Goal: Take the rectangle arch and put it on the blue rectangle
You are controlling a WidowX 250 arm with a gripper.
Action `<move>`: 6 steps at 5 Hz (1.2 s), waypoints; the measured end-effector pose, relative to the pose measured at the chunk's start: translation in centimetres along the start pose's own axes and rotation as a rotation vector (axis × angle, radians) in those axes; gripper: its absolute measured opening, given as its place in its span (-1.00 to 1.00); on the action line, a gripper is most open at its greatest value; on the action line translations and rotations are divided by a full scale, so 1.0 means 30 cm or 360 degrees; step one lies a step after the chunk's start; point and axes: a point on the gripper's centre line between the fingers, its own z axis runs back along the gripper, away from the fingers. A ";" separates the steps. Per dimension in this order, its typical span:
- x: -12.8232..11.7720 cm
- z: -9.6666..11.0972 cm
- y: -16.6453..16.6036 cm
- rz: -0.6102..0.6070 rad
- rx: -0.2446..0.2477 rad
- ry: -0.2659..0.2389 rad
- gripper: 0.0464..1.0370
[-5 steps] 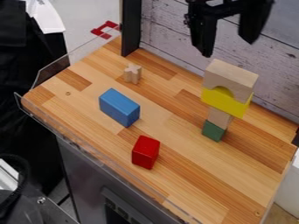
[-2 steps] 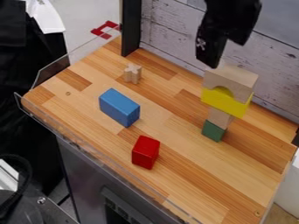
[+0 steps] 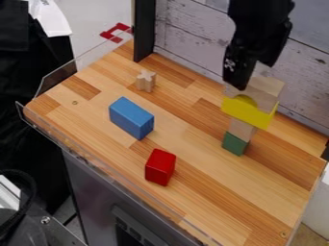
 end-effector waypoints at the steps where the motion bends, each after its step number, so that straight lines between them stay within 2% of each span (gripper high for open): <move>1: -0.007 -0.021 -0.010 0.0012 0.0015 0.0003 0.92; 3: -0.004 -0.063 -0.027 0.0043 0.0034 0.0011 0.92; 4: -0.002 -0.065 -0.028 0.0057 0.0033 0.0016 0.81; 5: -0.001 -0.065 -0.032 0.0059 0.0024 0.0017 0.25; 6: -0.002 -0.065 -0.034 0.0071 0.0019 0.0031 0.02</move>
